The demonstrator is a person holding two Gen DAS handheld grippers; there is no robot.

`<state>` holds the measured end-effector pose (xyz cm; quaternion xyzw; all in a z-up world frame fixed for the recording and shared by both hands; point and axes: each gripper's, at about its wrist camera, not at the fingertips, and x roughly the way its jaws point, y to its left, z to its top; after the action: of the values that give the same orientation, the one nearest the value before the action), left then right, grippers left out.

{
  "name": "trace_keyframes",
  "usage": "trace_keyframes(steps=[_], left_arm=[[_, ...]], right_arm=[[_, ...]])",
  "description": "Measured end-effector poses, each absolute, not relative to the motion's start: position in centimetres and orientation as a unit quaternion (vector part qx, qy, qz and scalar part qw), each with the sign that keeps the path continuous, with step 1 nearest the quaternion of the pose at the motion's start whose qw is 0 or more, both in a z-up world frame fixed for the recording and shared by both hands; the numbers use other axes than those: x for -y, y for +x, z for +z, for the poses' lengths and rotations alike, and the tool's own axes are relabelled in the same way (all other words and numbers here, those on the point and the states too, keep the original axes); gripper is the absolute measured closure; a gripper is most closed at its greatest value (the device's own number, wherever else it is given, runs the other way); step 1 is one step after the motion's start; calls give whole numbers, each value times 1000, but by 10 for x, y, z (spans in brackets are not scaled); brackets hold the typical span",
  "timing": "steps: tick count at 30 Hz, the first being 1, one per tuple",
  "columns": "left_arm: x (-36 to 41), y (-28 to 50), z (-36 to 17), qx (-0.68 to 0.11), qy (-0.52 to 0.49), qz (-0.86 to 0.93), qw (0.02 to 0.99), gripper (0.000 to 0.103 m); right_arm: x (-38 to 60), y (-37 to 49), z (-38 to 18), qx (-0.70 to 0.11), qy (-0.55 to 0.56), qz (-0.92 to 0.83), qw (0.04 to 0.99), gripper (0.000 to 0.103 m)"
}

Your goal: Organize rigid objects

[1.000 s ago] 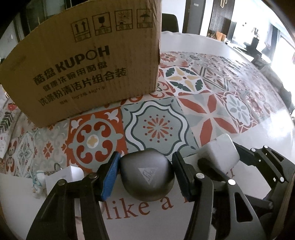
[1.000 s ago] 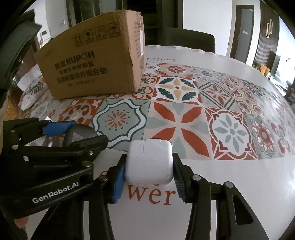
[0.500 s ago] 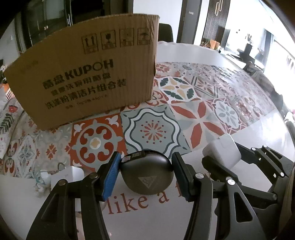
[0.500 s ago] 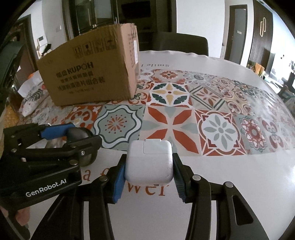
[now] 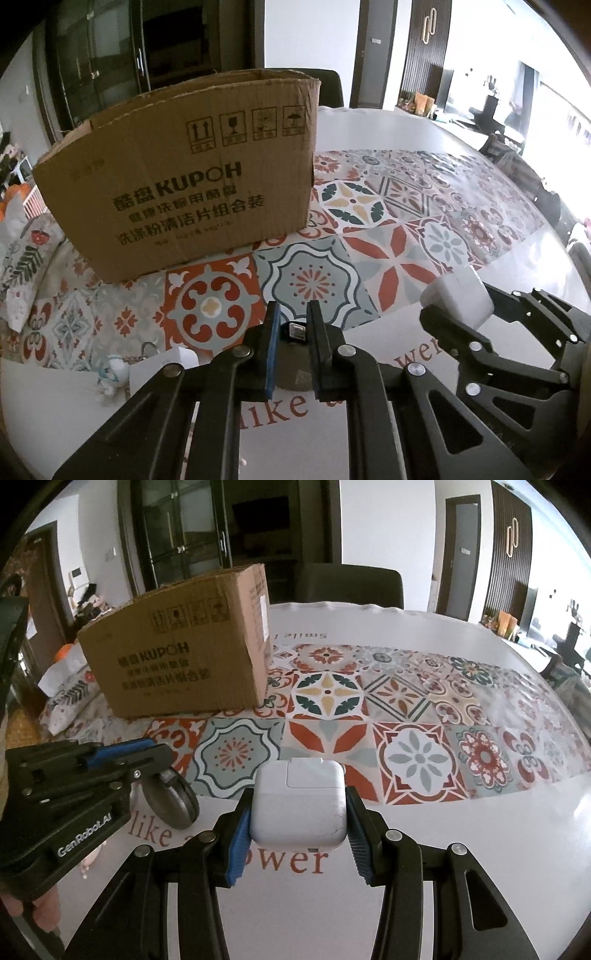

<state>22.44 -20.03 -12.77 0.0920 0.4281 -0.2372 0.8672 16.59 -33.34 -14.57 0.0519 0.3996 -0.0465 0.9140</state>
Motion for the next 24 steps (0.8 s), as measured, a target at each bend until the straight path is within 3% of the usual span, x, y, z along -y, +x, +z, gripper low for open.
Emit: trace_keyframes(steps=[14,17,19,24], left_arm=[[192,219,-149,-464,78,-262,842,88],[193,214,-150,-463,80,-266,841,81],[194,210,-150,-461,84,-272,841,69],[200,205,-153,-456,96,-274,841,59]], right_arm=[[328,164,-157,-409,84,-36,908,56],[329,159,-158,-408,89,-37,908,56],[329,156,-158,-407,90,-38,908,56],[333,149,-162,-412,100,-40,905,56]])
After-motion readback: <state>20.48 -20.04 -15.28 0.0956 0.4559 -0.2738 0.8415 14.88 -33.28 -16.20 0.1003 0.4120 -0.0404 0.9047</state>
